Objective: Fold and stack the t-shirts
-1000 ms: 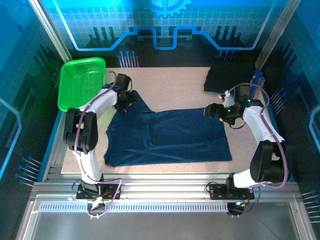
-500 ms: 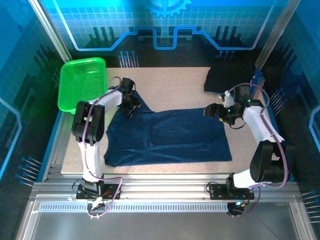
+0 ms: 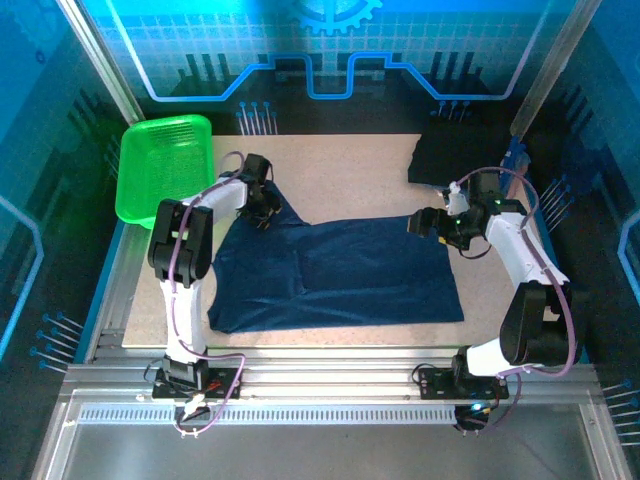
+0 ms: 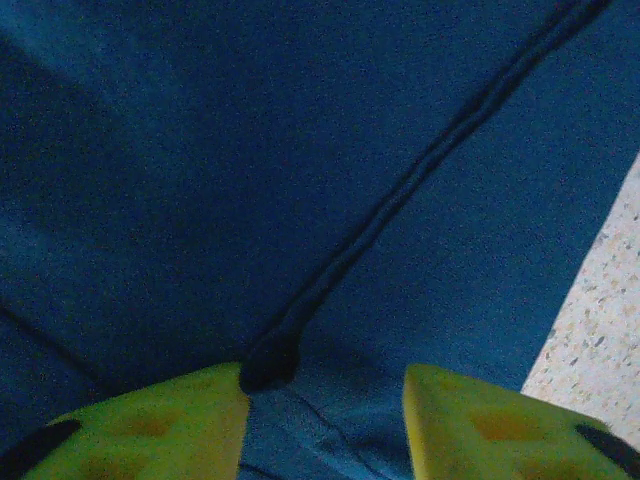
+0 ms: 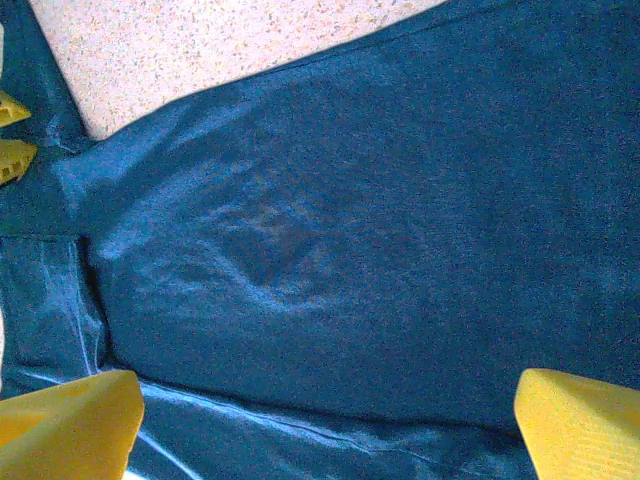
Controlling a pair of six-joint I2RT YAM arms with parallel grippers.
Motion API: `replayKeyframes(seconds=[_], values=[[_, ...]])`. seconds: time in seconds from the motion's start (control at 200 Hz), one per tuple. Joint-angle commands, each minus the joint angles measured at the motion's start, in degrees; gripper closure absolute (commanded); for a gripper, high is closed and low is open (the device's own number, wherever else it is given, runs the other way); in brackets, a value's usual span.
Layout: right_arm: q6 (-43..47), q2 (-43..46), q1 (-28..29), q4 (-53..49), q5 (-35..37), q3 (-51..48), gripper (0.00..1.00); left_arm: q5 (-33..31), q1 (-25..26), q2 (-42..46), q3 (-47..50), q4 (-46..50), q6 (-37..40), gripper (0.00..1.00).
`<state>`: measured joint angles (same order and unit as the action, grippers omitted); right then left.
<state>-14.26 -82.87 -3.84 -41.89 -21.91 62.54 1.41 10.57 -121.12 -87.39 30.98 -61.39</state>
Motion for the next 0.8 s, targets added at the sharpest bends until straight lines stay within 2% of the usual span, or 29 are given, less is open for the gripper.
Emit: replayKeyframes(seconds=[0.0, 0.215, 0.575, 0.795], values=[[0.57, 0.61, -0.69, 0.38, -0.5, -0.76, 0.03, 1.27, 0.15, -0.35, -1.0, 0.24, 0.19, 0.66], [-1.04, -1.33, -0.73, 1.74, -0.52, 0.15, 0.03, 2.02, 0.15, 0.45, -1.63, -0.57, 1.11, 1.0], [-5.01, -15.34, -2.23, -4.26, 12.5, 11.59, 0.04, 3.32, 1.19, 3.85, -5.05, -0.4, 4.46, 1.0], [-4.46, -23.4, -2.06, -4.8, 16.68, 19.22, 0.09, 2.8, 1.74, 6.37, -8.51, 2.0, 7.67, 1.0]])
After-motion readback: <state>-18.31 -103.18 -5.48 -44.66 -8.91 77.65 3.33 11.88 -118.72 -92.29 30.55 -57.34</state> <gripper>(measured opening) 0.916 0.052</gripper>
